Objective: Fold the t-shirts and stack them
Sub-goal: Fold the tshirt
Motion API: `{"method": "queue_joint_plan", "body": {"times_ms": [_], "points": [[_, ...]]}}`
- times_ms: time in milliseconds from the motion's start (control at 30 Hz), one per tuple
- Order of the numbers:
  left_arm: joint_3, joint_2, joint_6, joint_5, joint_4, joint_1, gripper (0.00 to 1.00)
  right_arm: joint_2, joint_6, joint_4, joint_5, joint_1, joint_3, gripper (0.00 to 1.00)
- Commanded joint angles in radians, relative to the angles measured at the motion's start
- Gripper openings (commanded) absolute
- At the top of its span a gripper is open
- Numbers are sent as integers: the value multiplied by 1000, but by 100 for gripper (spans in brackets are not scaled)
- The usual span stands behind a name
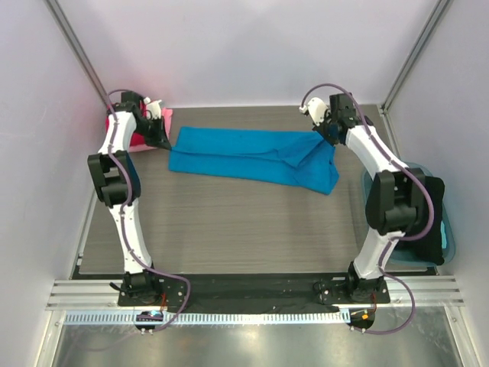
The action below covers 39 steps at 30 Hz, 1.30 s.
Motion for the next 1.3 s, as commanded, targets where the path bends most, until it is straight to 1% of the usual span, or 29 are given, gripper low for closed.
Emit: {"method": "queue_joint_plan", "body": {"times_ms": [0, 33, 100, 167, 233, 267, 300, 333, 367, 400, 433, 467, 500, 533, 567, 633, 667, 700, 733, 767, 800, 867, 933, 1000, 1033, 1133, 1267], "points": [[103, 38, -2, -33, 7, -31, 0, 98, 5, 56, -16, -14, 149, 1], [131, 45, -5, -50, 21, -37, 0, 134, 7, 58, -18, -12, 214, 1], [158, 79, -8, -67, 30, -46, 0, 236, 8, 64, -19, -12, 279, 1], [181, 99, -14, -108, 44, -58, 0, 335, 30, 70, -18, -14, 382, 1], [185, 107, -38, -134, 69, -62, 0, 383, 63, 84, -13, -12, 477, 3], [186, 110, -49, -180, 78, -66, 2, 403, 79, 105, -5, -6, 501, 19], [186, 102, -60, -209, 83, -71, 17, 420, 93, 119, 46, -2, 518, 29], [185, 93, -71, -235, 86, -72, 25, 415, 105, 130, 79, 6, 526, 36], [177, 70, -81, -281, 89, -72, 28, 397, 119, 135, 103, 12, 513, 40], [127, 8, -86, -304, 101, -74, 32, 329, 125, 154, 122, 21, 484, 41], [97, -32, -89, -327, 128, -75, 36, 287, 140, 170, 143, 20, 401, 43], [67, -65, -83, -346, 138, -75, 38, 247, 169, 181, 148, 22, 359, 45], [22, -92, -77, -349, 141, -74, 42, 197, 183, 179, 146, 22, 315, 45], [-1, -141, -65, -335, 141, -74, 42, 117, 192, 173, 121, 22, 230, 47], [-18, -157, -31, -318, 135, -75, 43, 74, 203, 140, 101, 20, 189, 47], [-122, -217, 26, -237, 158, -77, 45, -14, 220, 104, 56, 22, 82, 47], [-157, -231, 73, -207, 165, -86, 46, -32, 228, 40, 35, 20, 56, 47], [-185, -235, 189, -212, 135, -97, 50, -45, 248, 8, 19, 22, 34, 47], [-200, -223, 234, -231, 109, -112, 50, -63, 255, -25, -1, 20, -1, 47], [-199, -209, 285, -245, 77, -133, 50, -68, 255, -90, -65, 20, -15, 47], [-194, -194, 353, -243, 8, -134, 50, -72, 260, -111, -83, 18, -30, 47], [-174, -150, 395, -213, -35, -134, 49, -77, 251, -160, -140, 14, -73, 47], [-156, -117, 421, -203, -60, -134, 49, -77, 242, -169, -156, 11, -109, 47], [-115, -68, 425, -209, -74, -134, 49, -69, 223, -183, -188, 0, -126, 48], [-98, -51, 426, -211, -81, -163, 49, -62, 211, -186, -188, 2, -141, 48], [-32, 18, 419, -217, -104, -174, 48, -40, 199, -189, -193, -9, -147, 48], [-25, 55, 405, -240, -83, -186, 48, 12, 182, -214, -183, -26, -123, 48]]}}
